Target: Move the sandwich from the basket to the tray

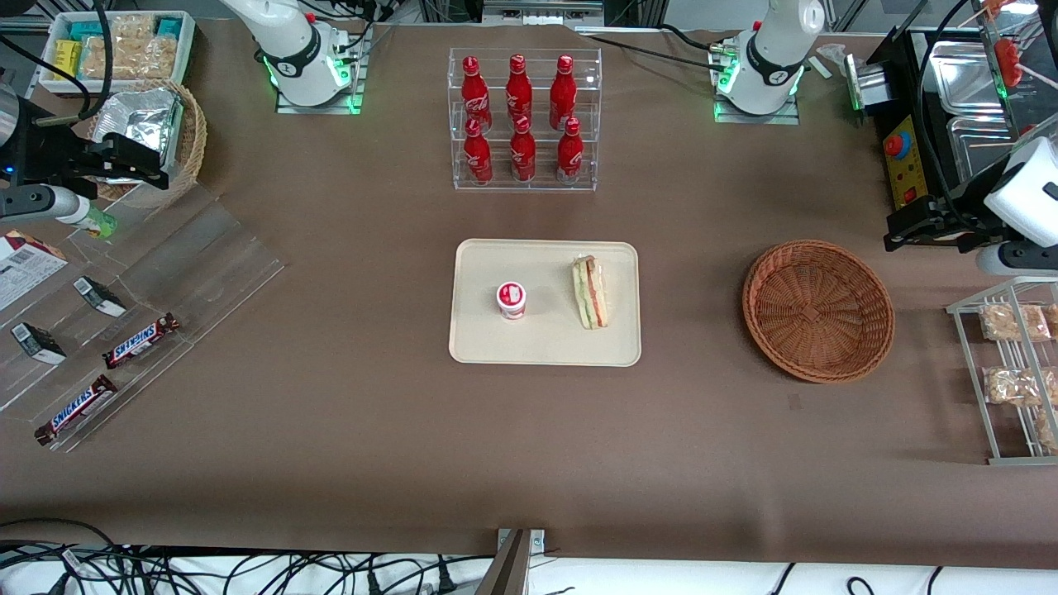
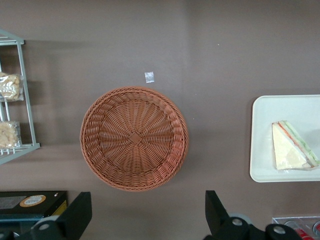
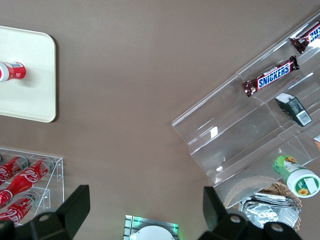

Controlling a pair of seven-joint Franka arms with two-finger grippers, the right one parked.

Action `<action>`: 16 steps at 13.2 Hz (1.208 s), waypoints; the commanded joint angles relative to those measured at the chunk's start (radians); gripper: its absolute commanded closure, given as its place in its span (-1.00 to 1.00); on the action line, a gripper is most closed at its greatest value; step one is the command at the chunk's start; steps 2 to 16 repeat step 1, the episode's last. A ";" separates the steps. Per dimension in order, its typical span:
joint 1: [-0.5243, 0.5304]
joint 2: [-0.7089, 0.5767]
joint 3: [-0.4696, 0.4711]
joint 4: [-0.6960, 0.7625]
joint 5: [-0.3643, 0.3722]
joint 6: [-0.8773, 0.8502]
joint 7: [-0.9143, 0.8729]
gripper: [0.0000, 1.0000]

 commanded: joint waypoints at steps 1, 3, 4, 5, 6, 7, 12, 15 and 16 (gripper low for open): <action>-0.009 -0.025 0.016 -0.027 -0.005 -0.005 0.106 -1.00; -0.009 -0.025 0.016 -0.027 -0.005 -0.005 0.106 -1.00; -0.009 -0.025 0.016 -0.027 -0.005 -0.005 0.106 -1.00; -0.009 -0.025 0.016 -0.027 -0.005 -0.005 0.106 -1.00; -0.009 -0.025 0.016 -0.027 -0.005 -0.005 0.106 -1.00; -0.009 -0.025 0.016 -0.027 -0.005 -0.005 0.106 -1.00; -0.009 -0.025 0.016 -0.027 -0.005 -0.005 0.106 -1.00; -0.009 -0.025 0.016 -0.027 -0.005 -0.005 0.106 -1.00; -0.009 -0.025 0.016 -0.027 -0.005 -0.005 0.106 -1.00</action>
